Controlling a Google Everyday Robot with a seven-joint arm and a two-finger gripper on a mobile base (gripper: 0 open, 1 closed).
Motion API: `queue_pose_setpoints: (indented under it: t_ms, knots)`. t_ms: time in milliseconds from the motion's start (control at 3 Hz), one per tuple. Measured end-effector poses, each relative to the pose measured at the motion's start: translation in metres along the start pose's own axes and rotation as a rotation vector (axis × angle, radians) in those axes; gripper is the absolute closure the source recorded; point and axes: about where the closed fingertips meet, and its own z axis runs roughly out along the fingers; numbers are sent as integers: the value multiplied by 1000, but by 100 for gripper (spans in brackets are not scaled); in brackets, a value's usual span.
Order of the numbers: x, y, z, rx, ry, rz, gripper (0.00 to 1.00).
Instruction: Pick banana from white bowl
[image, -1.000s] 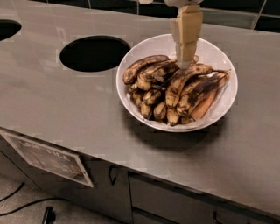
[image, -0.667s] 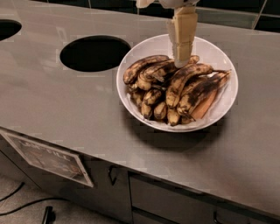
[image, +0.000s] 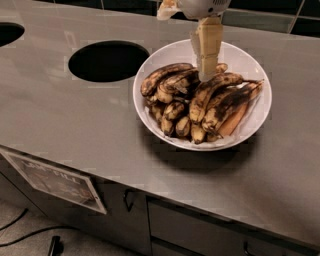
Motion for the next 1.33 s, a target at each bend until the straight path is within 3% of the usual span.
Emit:
queue_pose_setpoints:
  t_ms: [667, 1333]
  knots:
    - [11, 5, 20, -44, -40, 14, 0]
    - [15, 9, 32, -75, -63, 15, 23]
